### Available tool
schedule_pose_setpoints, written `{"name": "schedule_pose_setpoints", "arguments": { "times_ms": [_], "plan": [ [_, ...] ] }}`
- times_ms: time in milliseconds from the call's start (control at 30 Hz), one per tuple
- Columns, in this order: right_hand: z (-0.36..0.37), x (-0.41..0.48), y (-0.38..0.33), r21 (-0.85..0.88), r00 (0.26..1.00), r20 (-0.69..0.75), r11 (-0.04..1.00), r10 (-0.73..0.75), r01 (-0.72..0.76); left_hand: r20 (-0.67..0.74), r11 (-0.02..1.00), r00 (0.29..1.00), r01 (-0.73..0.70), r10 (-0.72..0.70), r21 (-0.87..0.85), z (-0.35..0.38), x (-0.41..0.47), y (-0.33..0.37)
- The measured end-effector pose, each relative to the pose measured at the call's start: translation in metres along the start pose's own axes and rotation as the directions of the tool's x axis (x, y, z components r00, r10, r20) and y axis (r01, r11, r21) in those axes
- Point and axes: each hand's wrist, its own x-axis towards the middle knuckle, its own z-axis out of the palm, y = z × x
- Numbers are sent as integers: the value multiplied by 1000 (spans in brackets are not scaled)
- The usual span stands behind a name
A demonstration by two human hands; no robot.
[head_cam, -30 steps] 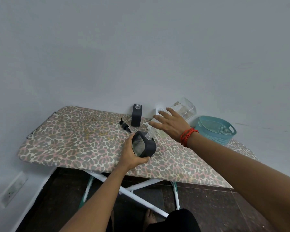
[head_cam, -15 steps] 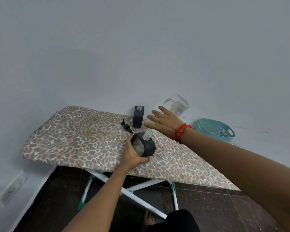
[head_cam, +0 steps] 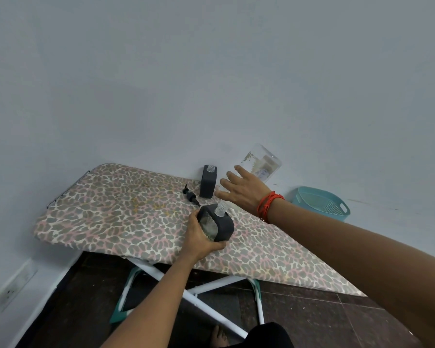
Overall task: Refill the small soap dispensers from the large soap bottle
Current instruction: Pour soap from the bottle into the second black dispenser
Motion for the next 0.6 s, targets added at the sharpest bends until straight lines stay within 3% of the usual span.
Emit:
{"name": "schedule_pose_setpoints", "arguments": {
  "times_ms": [600],
  "plan": [
    [-7,3,4,-6,999,-29,1000,19,-19,-1,999,1000,-19,19,-33,-1,-2,3]
  ]
}}
